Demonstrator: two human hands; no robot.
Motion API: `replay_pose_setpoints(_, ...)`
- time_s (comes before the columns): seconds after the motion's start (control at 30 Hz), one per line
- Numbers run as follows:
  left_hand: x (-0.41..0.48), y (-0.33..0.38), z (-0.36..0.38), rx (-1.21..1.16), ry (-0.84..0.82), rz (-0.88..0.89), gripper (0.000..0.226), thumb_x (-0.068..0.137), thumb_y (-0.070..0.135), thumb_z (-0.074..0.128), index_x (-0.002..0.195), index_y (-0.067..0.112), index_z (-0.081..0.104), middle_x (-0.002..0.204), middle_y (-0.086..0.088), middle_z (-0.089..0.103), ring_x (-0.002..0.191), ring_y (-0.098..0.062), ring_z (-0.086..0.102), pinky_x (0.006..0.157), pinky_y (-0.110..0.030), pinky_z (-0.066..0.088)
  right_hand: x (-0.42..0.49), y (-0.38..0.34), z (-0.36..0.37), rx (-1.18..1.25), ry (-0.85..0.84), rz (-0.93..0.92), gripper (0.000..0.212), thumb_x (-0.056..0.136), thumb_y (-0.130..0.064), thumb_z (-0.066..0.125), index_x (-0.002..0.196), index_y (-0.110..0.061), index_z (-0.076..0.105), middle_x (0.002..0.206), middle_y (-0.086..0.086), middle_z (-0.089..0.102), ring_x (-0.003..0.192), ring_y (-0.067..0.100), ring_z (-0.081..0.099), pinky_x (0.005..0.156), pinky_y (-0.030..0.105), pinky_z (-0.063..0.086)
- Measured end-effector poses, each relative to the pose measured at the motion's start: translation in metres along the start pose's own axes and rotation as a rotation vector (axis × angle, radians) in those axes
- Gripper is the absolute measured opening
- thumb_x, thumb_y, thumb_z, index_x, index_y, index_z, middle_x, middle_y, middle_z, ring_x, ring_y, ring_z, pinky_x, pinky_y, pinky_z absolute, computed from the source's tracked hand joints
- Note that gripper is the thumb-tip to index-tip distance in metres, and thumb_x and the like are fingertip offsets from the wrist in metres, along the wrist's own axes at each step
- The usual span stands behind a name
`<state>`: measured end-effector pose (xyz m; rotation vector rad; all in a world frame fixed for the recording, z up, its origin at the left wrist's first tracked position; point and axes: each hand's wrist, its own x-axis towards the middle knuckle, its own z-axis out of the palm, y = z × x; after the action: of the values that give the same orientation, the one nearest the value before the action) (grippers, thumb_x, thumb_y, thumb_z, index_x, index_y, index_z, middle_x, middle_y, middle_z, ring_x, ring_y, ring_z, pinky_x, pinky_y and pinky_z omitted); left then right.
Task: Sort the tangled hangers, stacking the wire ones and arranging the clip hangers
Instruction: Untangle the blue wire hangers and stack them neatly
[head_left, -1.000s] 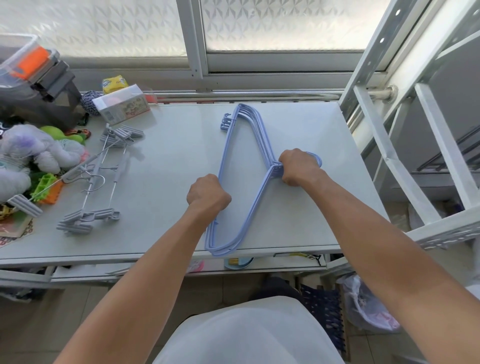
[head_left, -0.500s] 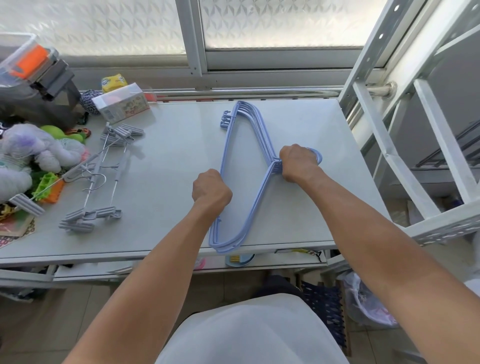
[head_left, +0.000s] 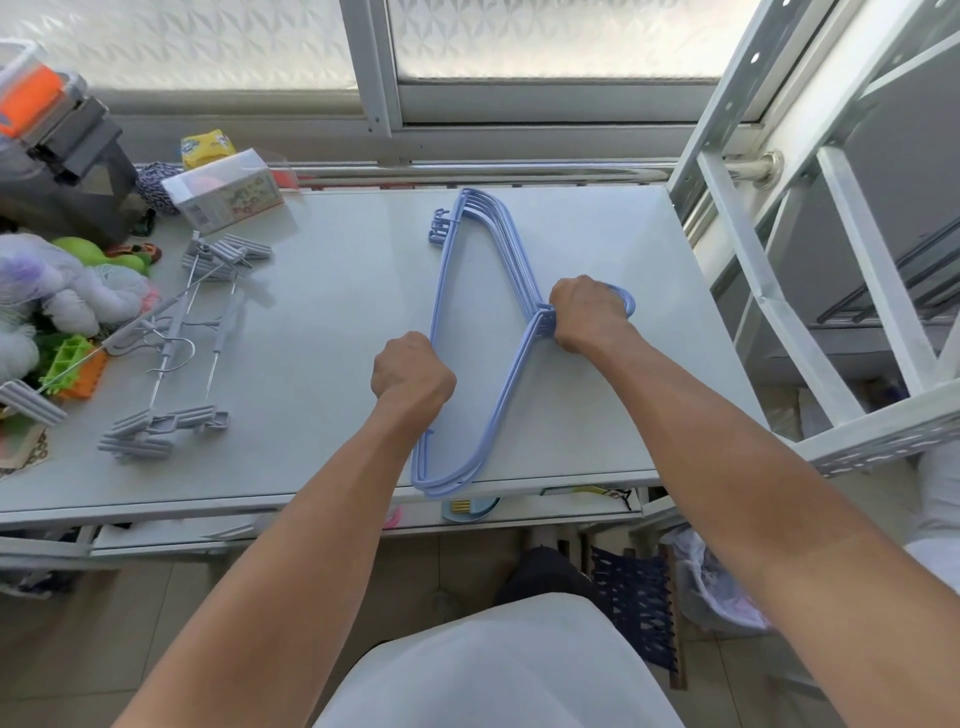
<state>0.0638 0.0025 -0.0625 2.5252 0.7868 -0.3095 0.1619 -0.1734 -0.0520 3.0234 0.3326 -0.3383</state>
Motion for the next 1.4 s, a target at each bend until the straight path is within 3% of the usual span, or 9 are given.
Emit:
replay_pose_setpoints(0.2,-0.003,-0.006,0.003,-0.004,0.006,0.026,0.014,0.07,-0.002,0.056,0.068,0.009,0.047,0.078,-0.01,0.055,0.087,-0.032,0.063,0.063,-0.03,0.049,-0.002,0.005,0.002,0.017,0.025,0.09,0.027,0.072,0.007,0.064,0.09,-0.014,0.063,0.094,0.008,0.06,0.091,0.03,0.066,0.065,0.032,0.043)
replay_pose_setpoints(0.3,-0.006,-0.005,0.002,-0.005,0.011,0.029,0.012,0.071,-0.003,0.055,0.071,0.008,0.049,0.079,-0.01,0.055,0.087,-0.032,0.063,0.063,-0.03,0.049,-0.004,0.005,0.001,-0.011,0.027,0.058,0.029,0.072,0.007,0.064,0.092,-0.013,0.064,0.089,0.006,0.055,0.092,0.031,0.066,0.065,0.033,0.045)
replay_pose_setpoints(0.43,-0.006,-0.006,0.003,-0.013,0.007,0.017,0.015,0.07,-0.002,0.056,0.067,0.009,0.046,0.083,-0.011,0.059,0.087,-0.032,0.064,0.063,-0.03,0.049,-0.007,0.017,0.004,-0.027,0.027,-0.032,0.026,0.074,0.003,0.062,0.097,-0.01,0.062,0.098,0.011,0.057,0.094,0.035,0.064,0.075,0.037,0.054)
replay_pose_setpoints(0.57,-0.01,-0.003,0.003,0.002,-0.001,0.001,0.011,0.072,-0.002,0.055,0.074,0.008,0.05,0.083,-0.011,0.056,0.088,-0.031,0.063,0.064,-0.03,0.05,-0.007,0.024,-0.001,-0.011,0.016,-0.083,0.019,0.076,0.001,0.061,0.084,-0.013,0.053,0.09,0.012,0.052,0.088,0.035,0.061,0.065,0.032,0.045)
replay_pose_setpoints(0.8,-0.015,0.003,0.003,-0.002,0.011,-0.026,0.012,0.072,-0.003,0.056,0.077,0.007,0.051,0.088,-0.013,0.06,0.089,-0.032,0.064,0.068,-0.033,0.053,-0.001,0.027,-0.005,-0.006,-0.004,-0.13,0.018,0.075,0.001,0.059,0.079,-0.012,0.048,0.085,0.008,0.047,0.075,0.03,0.051,0.065,0.031,0.044)
replay_pose_setpoints(1.0,-0.019,0.012,0.01,-0.036,0.017,-0.041,0.014,0.072,-0.004,0.055,0.071,0.008,0.048,0.078,-0.01,0.055,0.084,-0.03,0.064,0.062,-0.03,0.05,0.005,0.035,-0.003,-0.005,0.009,-0.114,0.02,0.075,0.001,0.059,0.084,-0.013,0.049,0.087,0.008,0.046,0.079,0.03,0.052,0.068,0.032,0.046)
replay_pose_setpoints(1.27,-0.022,0.044,0.027,-0.084,0.004,-0.028,0.014,0.073,-0.002,0.057,0.082,0.007,0.054,0.092,-0.013,0.063,0.088,-0.03,0.064,0.067,-0.032,0.054,0.018,0.066,-0.004,-0.039,0.007,-0.071,0.024,0.077,-0.001,0.061,0.1,-0.008,0.059,0.104,0.015,0.057,0.096,0.036,0.062,0.075,0.036,0.05)
replay_pose_setpoints(1.4,-0.02,0.066,0.034,-0.09,-0.012,-0.025,0.018,0.074,-0.001,0.057,0.09,0.007,0.059,0.098,-0.013,0.064,0.093,-0.031,0.064,0.075,-0.035,0.058,0.028,0.085,-0.003,-0.055,0.008,-0.041,0.026,0.078,-0.003,0.062,0.103,-0.007,0.061,0.093,0.012,0.051,0.094,0.035,0.062,0.072,0.034,0.049)
